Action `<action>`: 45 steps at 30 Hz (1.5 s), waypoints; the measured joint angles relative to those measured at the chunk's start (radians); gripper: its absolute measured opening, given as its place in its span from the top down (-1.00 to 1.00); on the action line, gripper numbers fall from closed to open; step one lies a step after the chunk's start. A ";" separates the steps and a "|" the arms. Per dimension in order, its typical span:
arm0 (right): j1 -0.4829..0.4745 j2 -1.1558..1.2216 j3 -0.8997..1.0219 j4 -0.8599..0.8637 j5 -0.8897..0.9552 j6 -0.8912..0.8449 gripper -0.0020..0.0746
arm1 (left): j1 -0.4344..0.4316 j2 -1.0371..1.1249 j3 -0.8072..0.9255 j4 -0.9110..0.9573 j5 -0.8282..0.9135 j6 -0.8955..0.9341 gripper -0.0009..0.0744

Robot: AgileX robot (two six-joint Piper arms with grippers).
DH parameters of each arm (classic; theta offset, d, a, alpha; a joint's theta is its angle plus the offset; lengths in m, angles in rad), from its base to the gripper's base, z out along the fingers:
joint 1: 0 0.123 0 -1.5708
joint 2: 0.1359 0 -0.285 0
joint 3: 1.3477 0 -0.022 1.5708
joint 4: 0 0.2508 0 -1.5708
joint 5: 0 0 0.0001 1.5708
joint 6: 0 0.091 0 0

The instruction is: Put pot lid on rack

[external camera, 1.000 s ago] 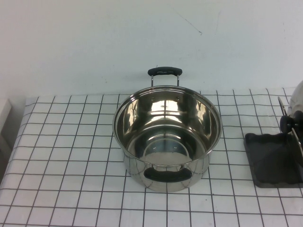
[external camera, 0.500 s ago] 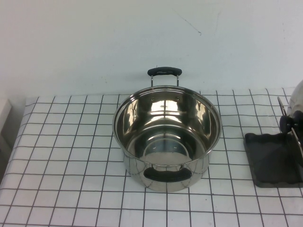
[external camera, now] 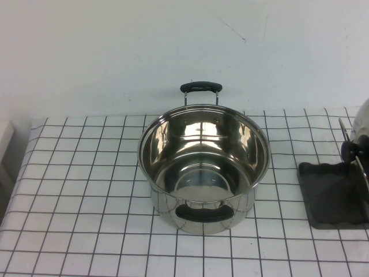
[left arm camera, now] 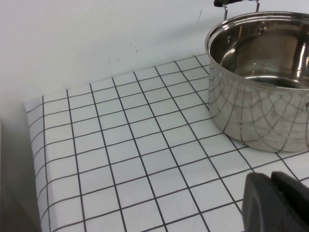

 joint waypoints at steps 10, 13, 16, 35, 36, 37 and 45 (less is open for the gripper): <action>0.009 0.000 -0.002 -0.039 0.002 0.059 0.95 | 0.000 0.000 0.000 0.000 0.000 0.000 0.98; 0.009 0.000 -0.002 -0.039 0.003 0.059 0.95 | 0.000 0.000 0.000 0.000 0.000 0.000 0.98; 0.009 0.000 -0.002 -0.039 0.003 0.059 0.95 | 0.000 0.000 0.000 0.000 0.000 0.000 0.98; 0.009 0.000 -0.002 -0.041 0.005 0.059 0.95 | 0.055 -0.031 0.081 -0.073 -0.060 0.073 0.98; 0.009 0.000 -0.002 -0.041 0.005 0.059 0.95 | 0.088 -0.043 0.110 -0.091 -0.096 0.100 0.98; 0.009 0.000 -0.002 -0.041 0.005 0.059 0.95 | 0.128 -0.058 0.141 -0.107 -0.133 0.120 0.98; 0.009 0.000 -0.002 -0.043 0.005 0.059 0.95 | 0.490 -0.157 0.351 -0.192 -0.305 0.159 0.98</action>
